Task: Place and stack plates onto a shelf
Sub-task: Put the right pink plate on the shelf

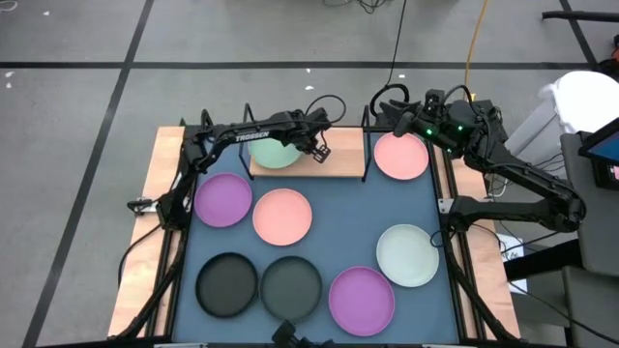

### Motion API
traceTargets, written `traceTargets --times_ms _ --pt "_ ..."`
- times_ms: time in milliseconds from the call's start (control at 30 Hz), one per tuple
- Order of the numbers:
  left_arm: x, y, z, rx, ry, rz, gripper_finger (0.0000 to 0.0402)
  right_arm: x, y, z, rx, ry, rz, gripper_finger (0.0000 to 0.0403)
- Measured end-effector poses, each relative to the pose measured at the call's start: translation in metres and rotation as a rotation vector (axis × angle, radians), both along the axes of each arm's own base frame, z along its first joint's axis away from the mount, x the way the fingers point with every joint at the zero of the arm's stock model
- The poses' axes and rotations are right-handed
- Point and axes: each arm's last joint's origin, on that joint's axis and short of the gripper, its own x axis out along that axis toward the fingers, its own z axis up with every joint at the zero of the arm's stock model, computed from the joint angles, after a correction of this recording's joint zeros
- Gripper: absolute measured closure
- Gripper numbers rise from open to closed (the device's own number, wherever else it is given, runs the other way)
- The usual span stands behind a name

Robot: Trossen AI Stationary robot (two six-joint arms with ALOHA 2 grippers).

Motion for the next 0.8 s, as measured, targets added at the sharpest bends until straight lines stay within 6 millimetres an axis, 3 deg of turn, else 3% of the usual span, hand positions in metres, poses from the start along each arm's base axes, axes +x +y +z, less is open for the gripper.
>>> traceTargets --times_ms 233,467,800 --pt "0.003 -0.008 0.009 0.01 -0.038 -0.004 0.04 0.0 0.0 0.0 -0.011 0.008 0.0 0.0157" --pt "0.005 -0.017 0.047 0.086 -0.181 -0.04 0.04 0.0 0.0 -0.005 0.045 0.039 -0.002 0.0157" --pt "-0.016 -0.028 0.105 0.15 -0.301 -0.08 0.04 -0.005 0.002 -0.028 0.272 0.15 -0.063 0.0157"
